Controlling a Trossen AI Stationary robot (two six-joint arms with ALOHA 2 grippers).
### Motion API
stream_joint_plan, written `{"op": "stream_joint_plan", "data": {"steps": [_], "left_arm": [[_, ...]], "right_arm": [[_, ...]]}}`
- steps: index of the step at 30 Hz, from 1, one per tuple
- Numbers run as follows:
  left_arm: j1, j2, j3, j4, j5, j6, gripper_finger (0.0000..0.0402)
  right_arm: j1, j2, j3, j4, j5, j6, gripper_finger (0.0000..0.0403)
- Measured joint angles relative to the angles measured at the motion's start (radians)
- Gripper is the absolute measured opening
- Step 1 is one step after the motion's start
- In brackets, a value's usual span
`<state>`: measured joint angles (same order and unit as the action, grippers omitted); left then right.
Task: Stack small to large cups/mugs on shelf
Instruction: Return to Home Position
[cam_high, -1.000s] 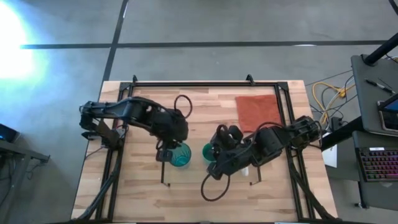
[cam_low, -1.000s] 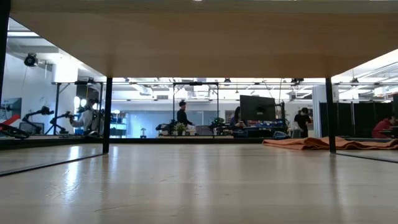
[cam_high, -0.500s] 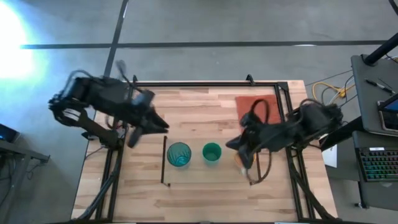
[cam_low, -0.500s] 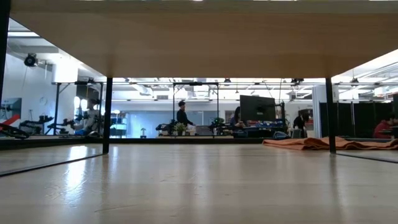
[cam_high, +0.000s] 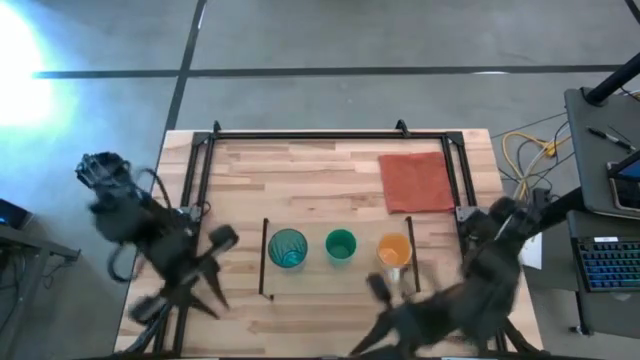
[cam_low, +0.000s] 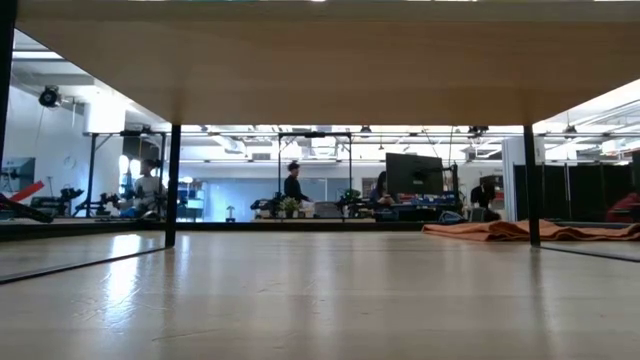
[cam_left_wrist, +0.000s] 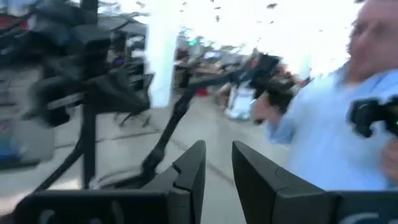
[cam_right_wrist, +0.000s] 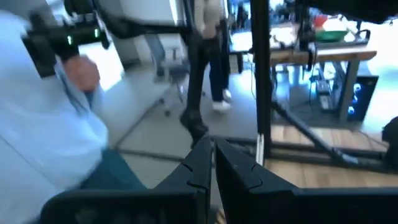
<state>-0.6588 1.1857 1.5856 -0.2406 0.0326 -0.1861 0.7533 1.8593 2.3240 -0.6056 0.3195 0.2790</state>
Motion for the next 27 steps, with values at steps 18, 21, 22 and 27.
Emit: {"op": "stream_joint_plan", "data": {"steps": [18, 21, 22, 27], "left_arm": [[0.178, -0.711, -0.740, 0.292, 0.096, -0.028, 0.0065], [0.179, -0.830, -0.791, 0.214, 0.001, -0.009, 0.0065], [0.179, -0.870, -0.808, 0.161, -0.058, -0.012, 0.0065], [0.179, -1.027, -0.898, 0.047, -0.329, 0.004, 0.0065]], "right_arm": [[-0.151, -0.539, -0.737, 0.332, -0.090, -0.035, 0.0013], [-0.152, -0.712, -0.952, 0.447, -0.055, -0.082, 0.0013], [-0.153, -0.768, -1.017, 0.468, -0.030, -0.088, 0.0013], [-0.207, -1.015, -1.322, 0.591, 0.044, -0.086, 0.0013]]}}
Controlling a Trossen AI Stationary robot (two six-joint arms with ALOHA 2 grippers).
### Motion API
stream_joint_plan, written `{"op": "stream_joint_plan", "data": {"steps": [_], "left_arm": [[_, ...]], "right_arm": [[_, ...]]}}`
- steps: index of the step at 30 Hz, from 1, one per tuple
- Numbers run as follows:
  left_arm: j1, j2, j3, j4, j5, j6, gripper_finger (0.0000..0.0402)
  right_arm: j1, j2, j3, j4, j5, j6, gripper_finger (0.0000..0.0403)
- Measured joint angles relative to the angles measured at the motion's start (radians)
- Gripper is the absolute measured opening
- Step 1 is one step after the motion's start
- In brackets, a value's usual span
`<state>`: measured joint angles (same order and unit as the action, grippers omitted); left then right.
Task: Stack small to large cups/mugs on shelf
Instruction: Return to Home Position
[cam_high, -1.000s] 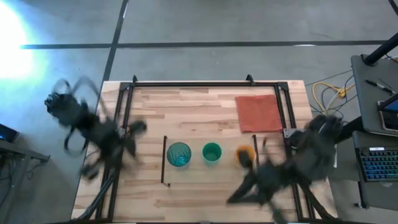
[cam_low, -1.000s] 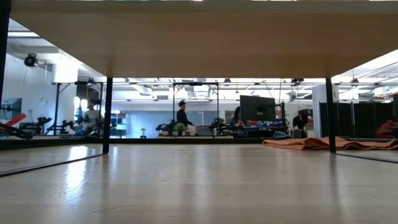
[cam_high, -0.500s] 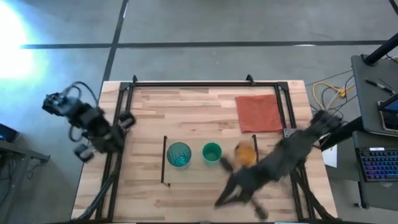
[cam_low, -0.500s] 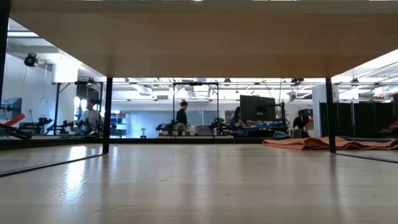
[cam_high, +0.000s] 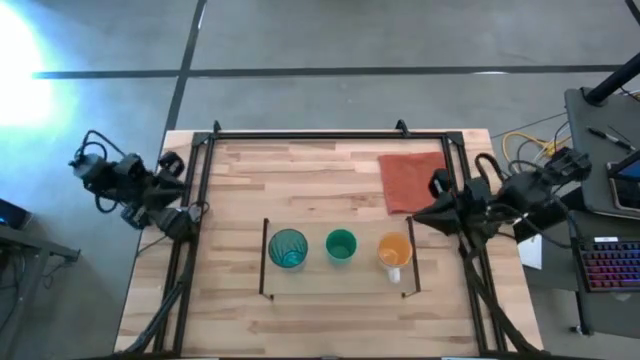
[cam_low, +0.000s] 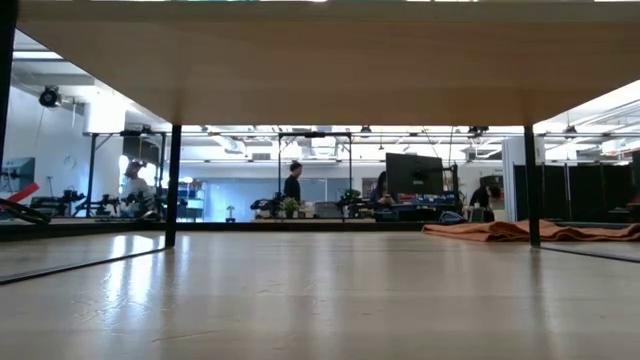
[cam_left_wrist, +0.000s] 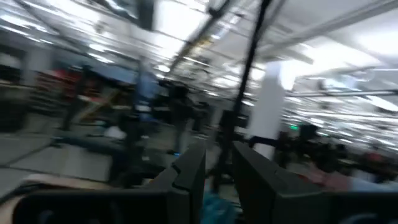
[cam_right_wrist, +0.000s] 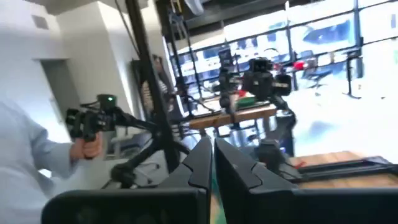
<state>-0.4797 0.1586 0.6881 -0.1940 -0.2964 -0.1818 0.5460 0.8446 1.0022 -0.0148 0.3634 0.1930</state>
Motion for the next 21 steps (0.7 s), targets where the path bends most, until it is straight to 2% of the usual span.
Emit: {"op": "stream_joint_plan", "data": {"steps": [4, 6, 8, 10, 17, 21], "left_arm": [[0.000, -0.117, -0.027, -0.148, -0.193, -0.023, 0.0065], [-0.001, -0.128, -0.025, -0.198, -0.215, -0.041, 0.0065], [0.000, -0.127, 0.006, -0.335, -0.239, -0.063, 0.0065], [-0.003, -0.127, 0.034, -0.365, -0.246, -0.089, 0.0065], [-0.006, -0.127, 0.035, -0.479, -0.286, -0.108, 0.0065], [-0.006, -0.128, 0.020, -0.640, -0.357, -0.225, 0.0065]], "right_arm": [[-0.069, -0.182, -0.230, 0.100, -0.013, -0.023, 0.0013], [-0.117, -0.278, -0.336, 0.171, -0.056, -0.043, 0.0013], [-0.170, -0.363, -0.431, 0.222, -0.115, -0.055, 0.0013], [-0.217, -0.444, -0.514, 0.236, -0.160, -0.056, 0.0013], [-0.326, -0.689, -0.732, 0.237, -0.184, -0.039, 0.0013], [-0.350, -0.815, -0.839, 0.233, -0.183, -0.036, 0.0013]]}}
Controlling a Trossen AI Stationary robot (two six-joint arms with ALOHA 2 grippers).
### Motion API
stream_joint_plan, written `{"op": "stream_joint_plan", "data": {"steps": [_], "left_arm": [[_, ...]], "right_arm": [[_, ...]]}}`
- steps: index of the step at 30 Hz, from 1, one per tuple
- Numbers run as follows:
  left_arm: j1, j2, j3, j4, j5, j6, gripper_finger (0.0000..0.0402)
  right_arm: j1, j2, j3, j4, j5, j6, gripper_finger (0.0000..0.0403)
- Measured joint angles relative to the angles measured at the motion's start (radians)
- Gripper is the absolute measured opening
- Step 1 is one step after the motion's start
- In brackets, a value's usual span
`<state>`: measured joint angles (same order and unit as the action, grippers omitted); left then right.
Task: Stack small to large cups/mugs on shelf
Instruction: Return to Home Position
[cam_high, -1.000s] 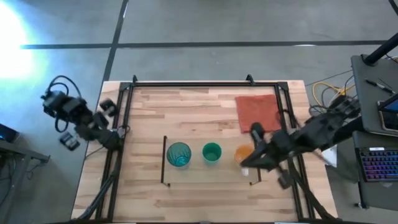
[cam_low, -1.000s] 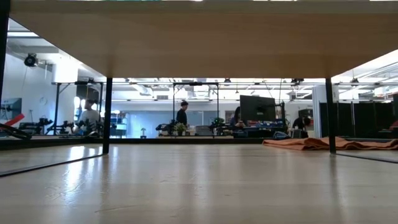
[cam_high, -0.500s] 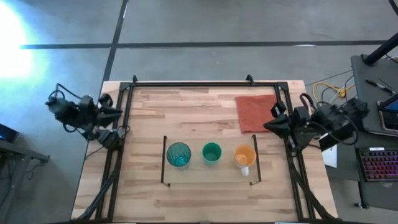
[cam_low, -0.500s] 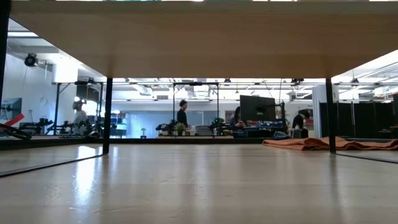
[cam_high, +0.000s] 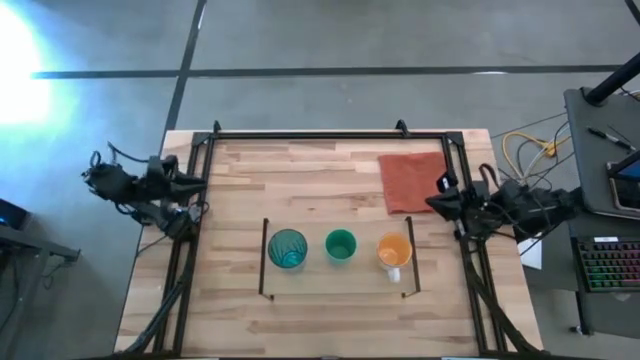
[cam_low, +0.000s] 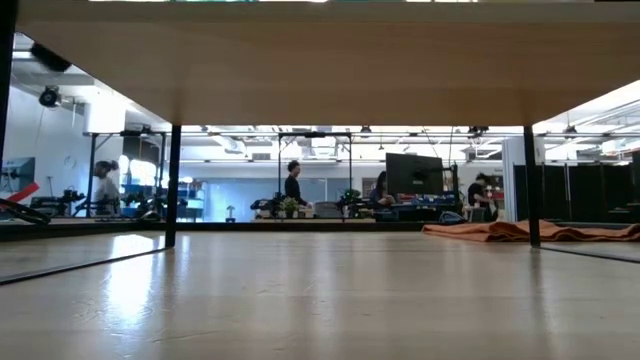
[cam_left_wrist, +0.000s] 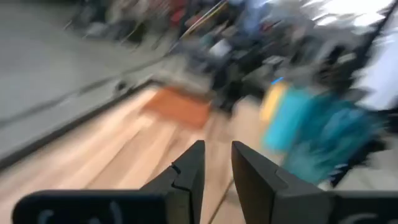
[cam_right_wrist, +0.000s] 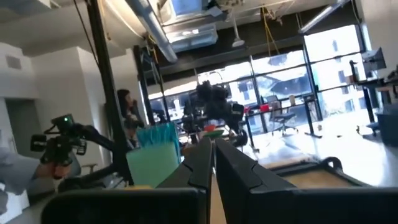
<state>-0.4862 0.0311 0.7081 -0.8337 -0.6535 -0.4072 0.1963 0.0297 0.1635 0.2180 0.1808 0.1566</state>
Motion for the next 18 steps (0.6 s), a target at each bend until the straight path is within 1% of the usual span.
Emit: {"op": "stream_joint_plan", "data": {"steps": [2, 4, 7, 8, 10, 13, 18], "left_arm": [[0.000, 0.000, -0.002, -0.109, -0.037, -0.109, 0.0065], [0.000, 0.000, -0.004, -0.162, -0.045, -0.182, 0.0065], [0.000, 0.000, -0.013, -0.141, -0.078, -0.205, 0.0065], [0.000, 0.000, -0.017, -0.128, -0.097, -0.204, 0.0065], [0.001, 0.000, -0.044, -0.073, -0.125, -0.185, 0.0065], [0.000, -0.001, -0.126, 0.034, -0.171, -0.167, 0.0065], [0.000, -0.001, -0.295, 0.280, -0.176, -0.148, 0.0065]], "right_arm": [[-0.003, -0.032, -0.053, 0.009, 0.003, 0.014, 0.0013], [-0.004, -0.028, -0.092, 0.026, 0.002, 0.031, 0.0013], [-0.005, -0.014, -0.155, 0.118, -0.004, 0.058, 0.0013], [-0.005, -0.017, -0.156, 0.108, -0.006, 0.056, 0.0013], [-0.007, -0.023, -0.155, 0.118, -0.016, 0.044, 0.0013], [-0.010, -0.030, -0.154, 0.140, -0.023, 0.009, 0.0013], [-0.018, -0.029, -0.154, 0.131, 0.000, 0.026, 0.0013]]}}
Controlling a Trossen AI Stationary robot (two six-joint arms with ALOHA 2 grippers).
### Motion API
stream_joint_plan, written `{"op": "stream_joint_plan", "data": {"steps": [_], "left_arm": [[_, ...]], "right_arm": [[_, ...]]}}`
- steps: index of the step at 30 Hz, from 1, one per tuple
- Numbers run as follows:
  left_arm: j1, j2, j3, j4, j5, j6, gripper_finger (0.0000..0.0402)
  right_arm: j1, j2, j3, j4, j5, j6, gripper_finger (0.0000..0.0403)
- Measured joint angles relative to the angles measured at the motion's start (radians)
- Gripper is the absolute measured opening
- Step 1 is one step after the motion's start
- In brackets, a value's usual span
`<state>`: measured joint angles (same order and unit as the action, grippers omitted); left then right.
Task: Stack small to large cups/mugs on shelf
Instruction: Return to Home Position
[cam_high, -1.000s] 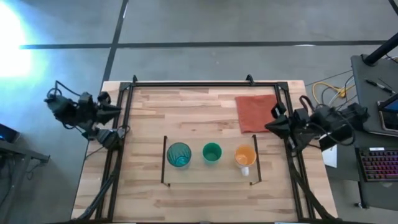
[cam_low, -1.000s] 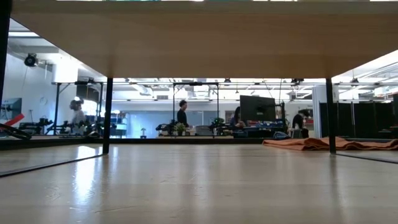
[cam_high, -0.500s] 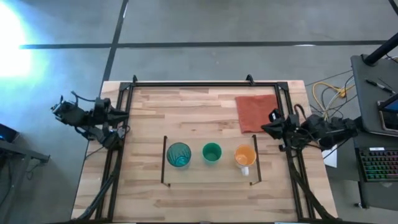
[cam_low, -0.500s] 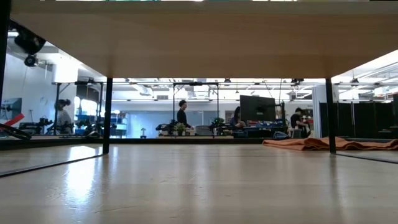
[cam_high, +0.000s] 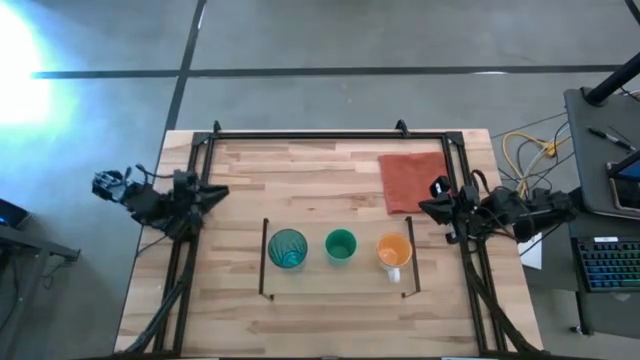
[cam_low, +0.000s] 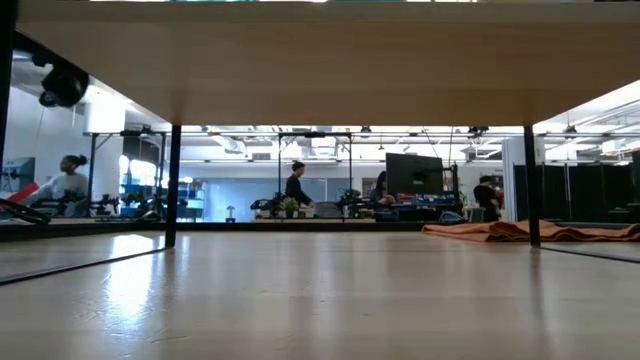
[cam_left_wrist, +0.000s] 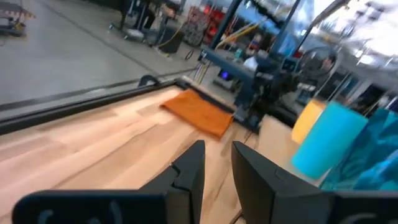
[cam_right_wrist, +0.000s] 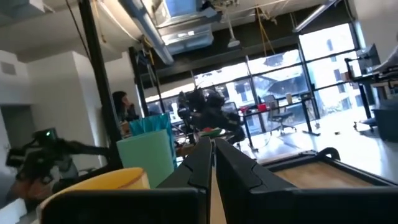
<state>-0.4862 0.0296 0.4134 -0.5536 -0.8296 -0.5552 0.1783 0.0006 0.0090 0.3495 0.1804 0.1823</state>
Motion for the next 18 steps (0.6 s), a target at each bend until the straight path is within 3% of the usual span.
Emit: {"op": "stream_joint_plan", "data": {"steps": [6, 16, 18], "left_arm": [[0.000, 0.000, -0.138, 0.339, 0.029, 0.131, 0.0065], [0.002, -0.001, -0.386, 1.029, 0.294, 0.312, 0.0065], [0.003, -0.001, -0.403, 1.099, 0.336, 0.326, 0.0065]], "right_arm": [[-0.020, 0.000, 0.000, 0.041, 0.003, 0.036, 0.0013], [-0.027, 0.000, 0.000, 0.052, -0.005, 0.134, 0.0013], [-0.027, 0.000, 0.000, 0.053, -0.018, 0.149, 0.0013]]}}
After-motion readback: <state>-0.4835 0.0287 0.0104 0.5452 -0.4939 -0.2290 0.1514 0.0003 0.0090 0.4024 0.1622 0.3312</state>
